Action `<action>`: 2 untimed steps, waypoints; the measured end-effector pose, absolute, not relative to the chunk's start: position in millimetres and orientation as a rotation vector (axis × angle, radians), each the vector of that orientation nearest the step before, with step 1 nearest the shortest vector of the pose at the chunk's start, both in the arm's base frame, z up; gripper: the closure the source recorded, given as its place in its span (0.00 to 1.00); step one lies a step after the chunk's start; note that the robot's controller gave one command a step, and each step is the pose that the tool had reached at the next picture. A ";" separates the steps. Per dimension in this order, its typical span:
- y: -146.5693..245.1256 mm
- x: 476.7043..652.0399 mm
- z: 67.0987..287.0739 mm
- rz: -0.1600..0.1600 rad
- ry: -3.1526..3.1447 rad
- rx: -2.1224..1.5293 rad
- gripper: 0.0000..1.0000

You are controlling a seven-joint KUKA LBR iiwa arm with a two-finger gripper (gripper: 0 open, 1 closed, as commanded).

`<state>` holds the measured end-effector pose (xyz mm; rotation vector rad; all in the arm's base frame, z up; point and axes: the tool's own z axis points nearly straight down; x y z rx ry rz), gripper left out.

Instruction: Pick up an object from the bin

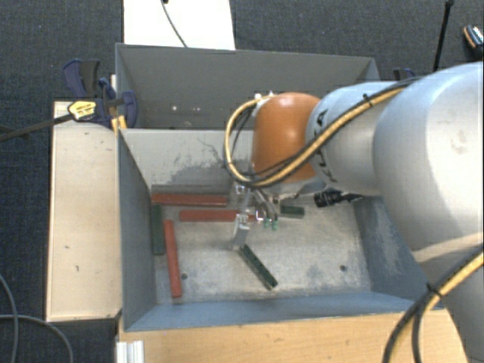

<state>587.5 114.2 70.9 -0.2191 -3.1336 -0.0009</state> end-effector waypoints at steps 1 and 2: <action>67.9 586.5 70.8 0.001 -3.126 -0.300 0.00; 70.6 586.2 70.7 -0.001 -3.126 -0.299 1.00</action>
Offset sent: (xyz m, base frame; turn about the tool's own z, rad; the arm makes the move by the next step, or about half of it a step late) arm -0.0017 -0.0437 -0.0009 0.0467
